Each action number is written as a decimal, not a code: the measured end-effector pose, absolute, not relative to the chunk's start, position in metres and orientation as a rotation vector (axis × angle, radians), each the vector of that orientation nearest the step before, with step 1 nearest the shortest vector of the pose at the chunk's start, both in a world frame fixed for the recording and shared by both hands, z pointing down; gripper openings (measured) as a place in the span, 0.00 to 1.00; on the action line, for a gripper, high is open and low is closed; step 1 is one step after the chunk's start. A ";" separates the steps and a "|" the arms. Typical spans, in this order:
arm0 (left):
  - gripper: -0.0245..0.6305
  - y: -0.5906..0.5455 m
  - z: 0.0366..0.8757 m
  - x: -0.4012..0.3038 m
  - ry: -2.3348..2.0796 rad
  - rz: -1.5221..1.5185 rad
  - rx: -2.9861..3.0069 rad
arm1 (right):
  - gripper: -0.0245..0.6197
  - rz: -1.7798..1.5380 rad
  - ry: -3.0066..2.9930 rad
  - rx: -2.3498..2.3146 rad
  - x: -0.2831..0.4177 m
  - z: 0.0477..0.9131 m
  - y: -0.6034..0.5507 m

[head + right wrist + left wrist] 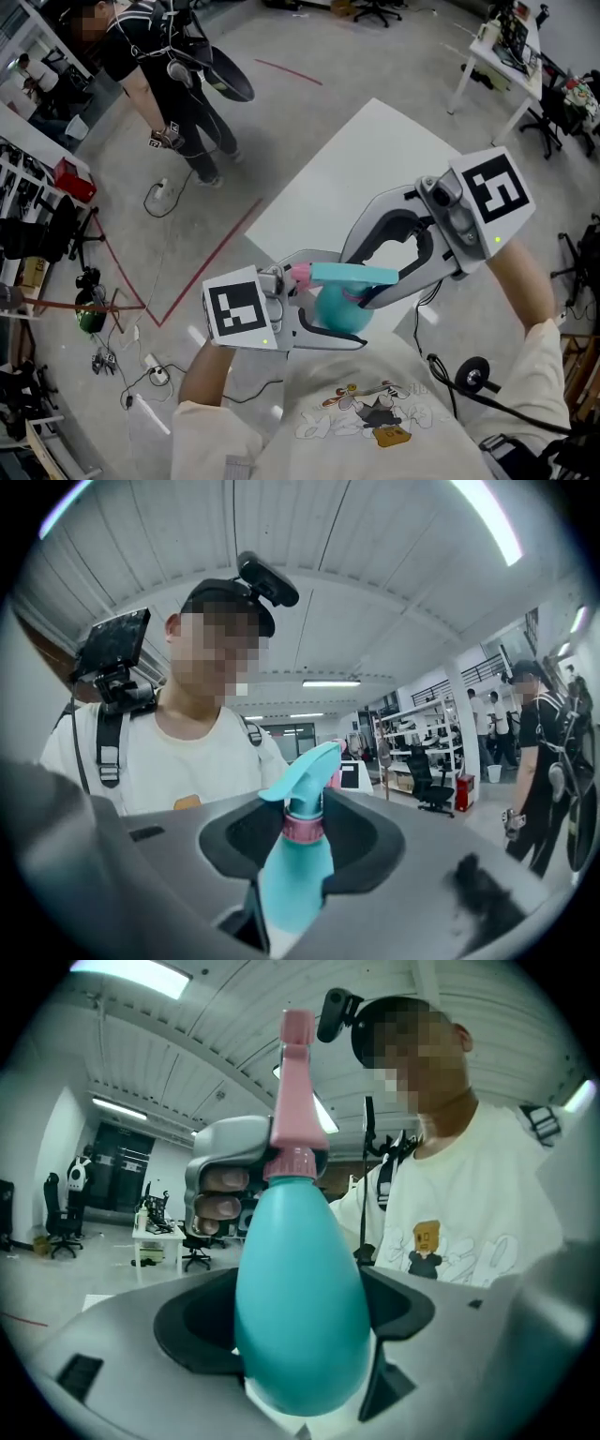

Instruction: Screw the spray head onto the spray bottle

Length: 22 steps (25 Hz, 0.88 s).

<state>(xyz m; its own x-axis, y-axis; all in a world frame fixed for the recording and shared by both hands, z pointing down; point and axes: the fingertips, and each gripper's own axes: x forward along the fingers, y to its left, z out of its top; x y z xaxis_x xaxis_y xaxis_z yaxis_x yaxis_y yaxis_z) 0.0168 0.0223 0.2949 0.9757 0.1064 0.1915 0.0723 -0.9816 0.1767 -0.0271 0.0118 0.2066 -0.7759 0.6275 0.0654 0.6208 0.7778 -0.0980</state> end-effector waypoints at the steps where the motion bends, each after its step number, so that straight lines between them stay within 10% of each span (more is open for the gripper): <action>1: 0.65 0.024 0.293 0.018 0.156 0.280 2.944 | 0.24 0.127 -2.887 -1.035 -0.026 0.205 0.012; 22: 0.65 -0.068 0.311 0.008 -0.807 0.521 2.820 | 0.24 0.101 -2.988 -0.396 -0.038 0.217 -0.061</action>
